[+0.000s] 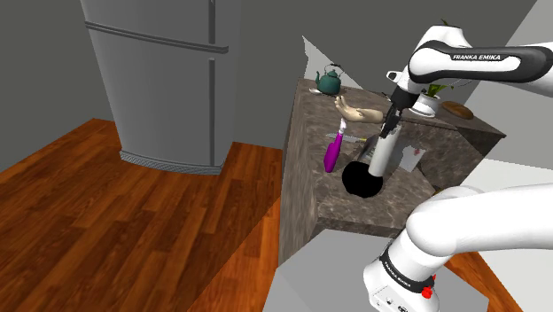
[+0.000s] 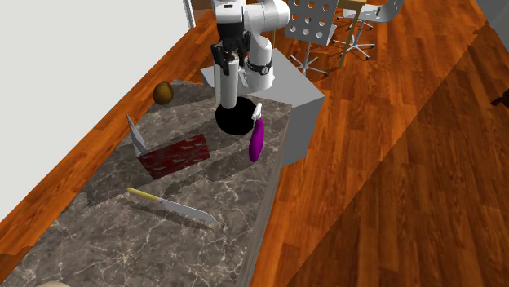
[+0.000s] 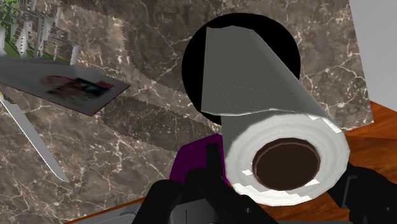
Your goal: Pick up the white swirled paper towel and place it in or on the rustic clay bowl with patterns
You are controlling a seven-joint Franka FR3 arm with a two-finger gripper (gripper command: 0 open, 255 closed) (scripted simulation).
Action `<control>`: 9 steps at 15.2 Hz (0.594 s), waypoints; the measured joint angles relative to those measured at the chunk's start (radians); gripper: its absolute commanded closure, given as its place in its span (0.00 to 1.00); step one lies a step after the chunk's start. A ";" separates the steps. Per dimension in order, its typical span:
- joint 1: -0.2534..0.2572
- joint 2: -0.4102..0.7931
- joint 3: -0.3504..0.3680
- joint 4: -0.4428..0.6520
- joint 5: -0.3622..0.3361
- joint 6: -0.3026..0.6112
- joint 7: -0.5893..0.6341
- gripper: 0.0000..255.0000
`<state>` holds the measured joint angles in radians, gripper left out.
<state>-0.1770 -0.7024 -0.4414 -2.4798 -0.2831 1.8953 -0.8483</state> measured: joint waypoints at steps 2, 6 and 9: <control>0.000 0.000 0.000 0.000 0.000 0.000 0.000 0.00; 0.000 0.000 0.000 0.000 0.000 0.000 0.000 0.00; 0.001 -0.004 0.006 0.017 0.004 -0.020 0.000 0.00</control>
<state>-0.1762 -0.7065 -0.4358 -2.4629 -0.2795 1.8751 -0.8486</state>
